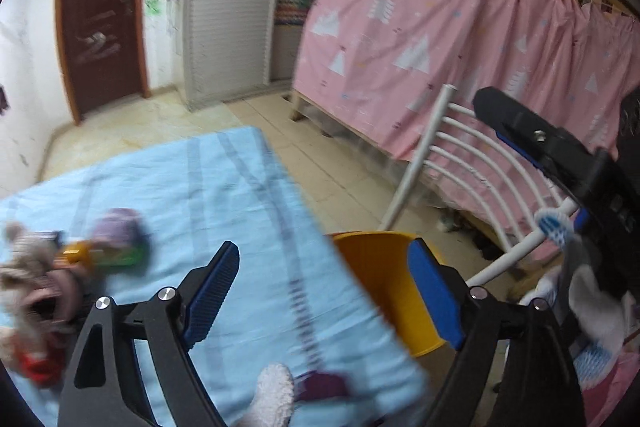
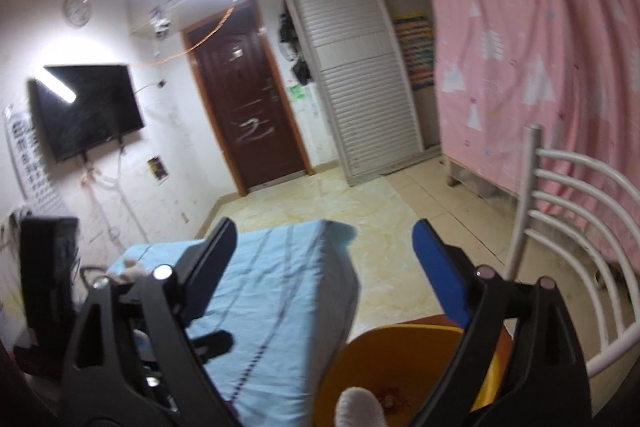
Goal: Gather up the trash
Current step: 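Move both tools back over the items on the bed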
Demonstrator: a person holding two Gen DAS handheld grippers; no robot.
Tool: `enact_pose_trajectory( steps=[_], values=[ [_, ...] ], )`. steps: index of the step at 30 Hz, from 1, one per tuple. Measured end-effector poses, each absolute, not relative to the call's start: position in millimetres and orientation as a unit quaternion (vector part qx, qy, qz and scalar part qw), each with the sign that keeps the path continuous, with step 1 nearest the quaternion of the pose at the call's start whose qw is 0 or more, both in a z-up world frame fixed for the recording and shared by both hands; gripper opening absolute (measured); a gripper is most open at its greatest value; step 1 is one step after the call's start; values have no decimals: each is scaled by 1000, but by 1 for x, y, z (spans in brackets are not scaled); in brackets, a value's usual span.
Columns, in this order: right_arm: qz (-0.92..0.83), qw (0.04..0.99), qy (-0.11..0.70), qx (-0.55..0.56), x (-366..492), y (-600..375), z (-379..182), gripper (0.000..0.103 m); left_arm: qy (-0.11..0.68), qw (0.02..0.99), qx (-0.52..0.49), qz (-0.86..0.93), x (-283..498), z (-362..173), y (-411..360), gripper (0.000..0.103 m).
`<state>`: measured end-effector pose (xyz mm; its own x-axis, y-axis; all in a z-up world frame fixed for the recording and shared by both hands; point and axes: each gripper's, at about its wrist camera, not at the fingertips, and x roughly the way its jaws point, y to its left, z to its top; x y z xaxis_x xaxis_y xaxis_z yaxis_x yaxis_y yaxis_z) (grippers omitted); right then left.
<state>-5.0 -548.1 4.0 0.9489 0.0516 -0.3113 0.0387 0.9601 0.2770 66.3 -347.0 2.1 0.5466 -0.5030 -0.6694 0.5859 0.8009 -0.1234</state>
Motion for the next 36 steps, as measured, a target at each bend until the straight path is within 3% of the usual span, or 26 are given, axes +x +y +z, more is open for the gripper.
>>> enact_pose_trajectory(
  steps=[14, 20, 31, 33, 34, 36],
  values=[
    [140, 970, 182, 84, 35, -419, 2, 95, 301, 937, 38, -173, 54, 40, -171, 88],
    [187, 960, 205, 41, 51, -357, -8, 95, 312, 943, 18, -116, 61, 36, -108, 89],
    [171, 913, 339, -145, 84, -289, -79, 95, 383, 922, -17, -48, 100, -13, -49, 90],
    [159, 912, 348, -147, 89, -290, -86, 93, 391, 919, -22, -50, 104, -20, -50, 90],
    [158, 914, 347, -142, 91, -291, -85, 85, 393, 918, -22, -51, 107, -23, -50, 89],
    [158, 913, 351, -132, 94, -296, -85, 81, 396, 917, -23, -52, 110, -27, -51, 86]
  ],
)
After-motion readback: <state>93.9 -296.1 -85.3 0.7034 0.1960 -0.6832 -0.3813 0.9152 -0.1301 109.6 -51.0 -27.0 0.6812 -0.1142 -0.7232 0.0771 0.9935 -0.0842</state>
